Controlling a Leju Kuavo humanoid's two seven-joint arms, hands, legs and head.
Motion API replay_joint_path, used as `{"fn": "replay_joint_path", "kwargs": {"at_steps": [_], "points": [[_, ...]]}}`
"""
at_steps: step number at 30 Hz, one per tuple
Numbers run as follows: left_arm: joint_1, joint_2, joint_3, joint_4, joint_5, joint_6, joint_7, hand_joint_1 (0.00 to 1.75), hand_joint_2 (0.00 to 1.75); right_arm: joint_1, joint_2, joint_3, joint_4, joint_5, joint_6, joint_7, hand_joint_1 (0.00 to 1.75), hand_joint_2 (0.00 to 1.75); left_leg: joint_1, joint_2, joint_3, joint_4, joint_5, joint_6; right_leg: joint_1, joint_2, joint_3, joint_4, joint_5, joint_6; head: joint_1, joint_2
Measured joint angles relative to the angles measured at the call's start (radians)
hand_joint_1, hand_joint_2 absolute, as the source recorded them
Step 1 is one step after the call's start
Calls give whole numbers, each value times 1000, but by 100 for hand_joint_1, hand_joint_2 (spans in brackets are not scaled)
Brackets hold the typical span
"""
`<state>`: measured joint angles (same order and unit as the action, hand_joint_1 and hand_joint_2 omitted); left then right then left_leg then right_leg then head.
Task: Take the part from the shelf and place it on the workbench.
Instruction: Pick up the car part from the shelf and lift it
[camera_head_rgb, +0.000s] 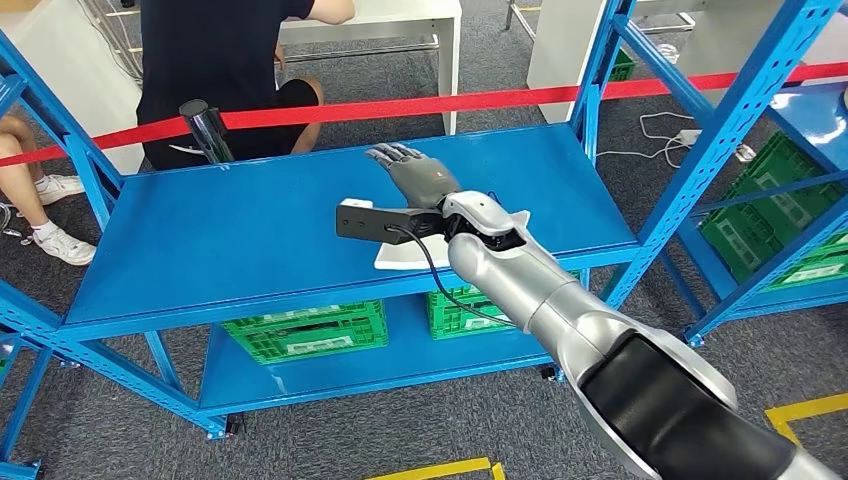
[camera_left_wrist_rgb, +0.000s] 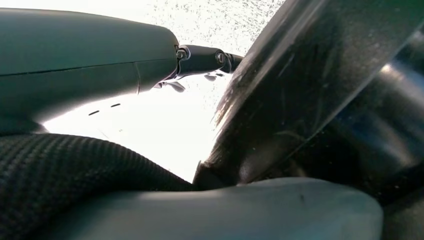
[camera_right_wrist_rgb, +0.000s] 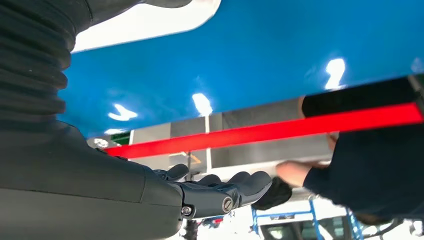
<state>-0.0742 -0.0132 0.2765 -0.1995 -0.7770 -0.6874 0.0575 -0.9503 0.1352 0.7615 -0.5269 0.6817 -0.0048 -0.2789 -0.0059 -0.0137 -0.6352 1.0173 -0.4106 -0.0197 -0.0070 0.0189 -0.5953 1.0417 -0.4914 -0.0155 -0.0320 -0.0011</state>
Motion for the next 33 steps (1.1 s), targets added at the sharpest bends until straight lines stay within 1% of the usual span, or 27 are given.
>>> {"fn": "replay_joint_path", "kwargs": {"at_steps": [6, 11, 15, 24, 30, 33], "points": [[0, -1, 4, 0, -5, 0, 2, 0, 0, 31, 2, 43, -3, -22, 22, 0, 0, 175, 0, 0, 0, 0, 0, 0, 0, 0, 0, 0, 0, 0, 0, 0], [0, -2, 10, 0, -11, 0, 3, 0, 0, 63, 2, 100, 2, -24, 60, 13, 0, 175, 0, 0, 0, 0, -1, 1, 0, 0, 0, 0, 0, 0, 0, 0], [-1, -3, 10, 0, -13, 0, 6, 0, 0, 84, 1, 140, 16, -24, 66, 17, 0, 175, 0, 0, 0, 0, -1, 1, 0, 0, 0, 0, 0, 0, 0, 0], [-4, -5, 10, 0, -24, 0, 8, 0, 0, 90, -6, 186, 41, -41, 105, 28, 0, 175, 0, 0, 0, 1, -1, 1, 0, 0, 0, 0, -1, 1, 0, 0], [-9, -8, 10, 0, -35, 0, 17, 0, 0, 93, -14, 229, 62, -56, 135, 71, 0, 175, 0, 0, 0, 1, -1, 1, 0, 0, 0, 0, -1, 1, 0, 0], [-9, -8, 10, 0, -35, 0, 17, 0, 0, 93, -14, 231, 64, -57, 136, 74, 0, 175, 0, 0, 0, 1, -1, 1, 0, 0, 0, 0, -1, 1, 0, 0]]}}
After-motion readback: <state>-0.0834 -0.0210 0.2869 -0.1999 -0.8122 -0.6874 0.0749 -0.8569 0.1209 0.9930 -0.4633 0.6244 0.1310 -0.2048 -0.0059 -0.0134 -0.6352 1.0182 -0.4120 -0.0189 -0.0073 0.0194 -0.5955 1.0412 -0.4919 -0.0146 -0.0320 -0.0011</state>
